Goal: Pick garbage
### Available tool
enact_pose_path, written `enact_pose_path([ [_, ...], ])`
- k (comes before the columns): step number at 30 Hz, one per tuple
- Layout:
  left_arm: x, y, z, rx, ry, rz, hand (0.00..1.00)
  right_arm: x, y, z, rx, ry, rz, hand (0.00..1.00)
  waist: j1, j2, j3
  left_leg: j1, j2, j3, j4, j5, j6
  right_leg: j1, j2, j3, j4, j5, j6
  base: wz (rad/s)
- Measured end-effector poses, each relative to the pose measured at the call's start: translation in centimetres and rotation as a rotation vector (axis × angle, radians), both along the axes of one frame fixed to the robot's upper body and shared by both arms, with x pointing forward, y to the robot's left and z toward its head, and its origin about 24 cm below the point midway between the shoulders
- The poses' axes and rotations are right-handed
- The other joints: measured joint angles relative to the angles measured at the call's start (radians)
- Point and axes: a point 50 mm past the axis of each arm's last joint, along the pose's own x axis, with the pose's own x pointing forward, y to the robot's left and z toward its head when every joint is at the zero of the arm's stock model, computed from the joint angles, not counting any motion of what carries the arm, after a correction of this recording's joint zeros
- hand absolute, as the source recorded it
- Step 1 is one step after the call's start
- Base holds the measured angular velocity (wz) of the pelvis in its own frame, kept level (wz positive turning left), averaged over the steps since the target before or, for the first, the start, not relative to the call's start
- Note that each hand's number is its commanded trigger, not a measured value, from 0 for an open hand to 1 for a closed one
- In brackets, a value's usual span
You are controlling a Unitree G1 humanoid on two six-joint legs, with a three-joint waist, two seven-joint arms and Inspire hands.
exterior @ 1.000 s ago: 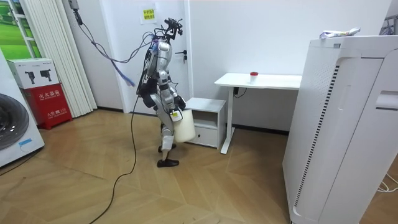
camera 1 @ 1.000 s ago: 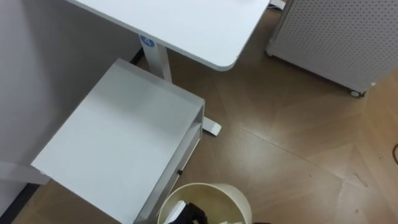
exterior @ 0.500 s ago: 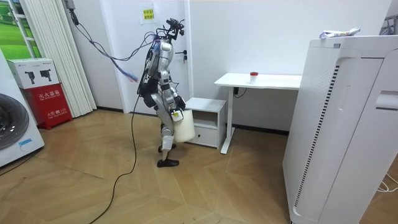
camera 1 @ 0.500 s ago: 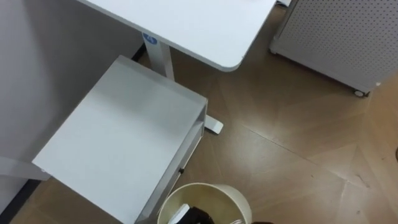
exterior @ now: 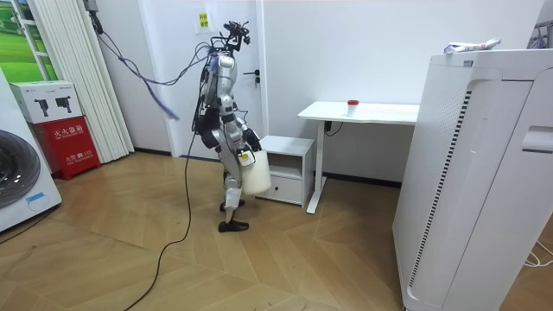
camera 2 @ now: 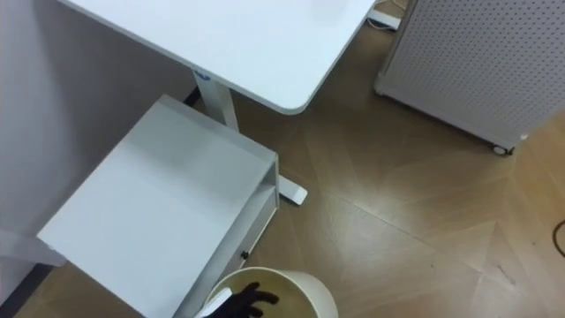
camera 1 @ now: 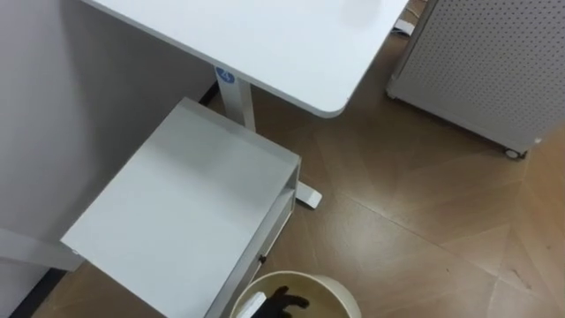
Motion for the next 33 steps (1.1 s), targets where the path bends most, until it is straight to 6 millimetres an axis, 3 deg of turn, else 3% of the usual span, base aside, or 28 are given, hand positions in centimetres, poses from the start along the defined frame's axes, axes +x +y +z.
enact_pose_path([
  [10,-0.3,1.3,0.5,0.046,-0.040,-0.082,0.00,-0.9,-1.2,-0.3,0.009,0.016,-0.027,1.00,-0.003,0.011,-0.0015,0.150,0.000,-0.027,-0.048,-0.005,-0.012,0.192,0.018,-0.022,-0.101,0.006,0.008,0.06],
  [16,0.8,0.8,3.0,-0.035,-0.158,-0.065,0.00,-1.5,-2.0,-0.2,0.036,-0.004,-0.095,1.00,-0.005,0.017,-0.0061,0.243,-0.002,-0.026,-0.073,-0.015,-0.026,0.279,0.021,-0.019,-0.131,0.003,0.007,-0.06],
  [19,0.6,0.9,4.0,-0.078,-0.203,-0.044,0.00,-1.4,-2.0,0.2,0.043,-0.046,-0.098,1.00,0.004,0.016,-0.0101,0.309,-0.002,-0.036,-0.086,-0.030,-0.043,0.314,0.037,0.020,-0.141,0.002,0.004,-0.45],
  [21,0.2,1.3,4.6,-0.103,-0.228,-0.023,0.00,-1.3,-2.0,0.5,0.035,-0.068,-0.066,1.00,0.016,0.017,-0.0122,0.353,-0.006,-0.087,-0.090,-0.044,-0.060,0.336,0.050,0.046,-0.142,0.003,0.001,-0.79],
  [24,-0.1,1.6,5.9,-0.132,-0.273,-0.034,0.00,-1.5,-2.2,0.4,0.022,-0.064,-0.045,1.00,0.021,0.016,-0.0220,0.439,-0.035,-0.243,-0.100,-0.061,-0.085,0.396,0.071,0.097,-0.153,0.004,-0.001,-0.64],
  [25,0.0,1.5,6.2,-0.143,-0.282,-0.036,0.00,-1.7,-2.4,0.4,0.018,-0.063,-0.047,1.00,0.016,0.016,-0.0241,0.454,-0.038,-0.259,-0.110,-0.062,-0.086,0.405,0.072,0.101,-0.157,0.004,0.000,-0.32],
  [26,0.2,1.5,6.7,-0.166,-0.305,-0.029,0.00,-1.9,-2.6,0.6,0.012,-0.071,-0.044,1.00,0.009,0.014,-0.0279,0.479,-0.043,-0.264,-0.133,-0.063,-0.089,0.417,0.073,0.114,-0.158,0.004,0.002,-0.18],
  [27,0.4,1.5,7.3,-0.176,-0.333,-0.025,0.00,-1.9,-2.9,0.8,0.005,-0.085,-0.042,1.00,0.000,0.014,-0.0395,0.489,-0.047,-0.263,-0.153,-0.063,-0.089,0.419,0.074,0.127,-0.161,0.007,0.007,-0.23],
  [29,0.6,1.7,7.7,-0.204,-0.355,-0.010,0.00,-1.9,-3.2,1.0,-0.007,-0.098,-0.048,1.00,0.001,0.012,-0.0413,0.517,-0.052,-0.251,-0.174,-0.063,-0.088,0.425,0.079,0.160,-0.167,0.019,0.012,-0.43],
  [33,1.1,2.1,8.1,-0.228,-0.366,0.016,0.00,-2.2,-3.1,0.8,-0.007,-0.097,-0.079,1.00,-0.021,0.016,-0.0428,0.525,-0.053,-0.229,-0.172,-0.070,-0.076,0.433,0.079,0.175,-0.197,0.046,0.022,-0.31],
])
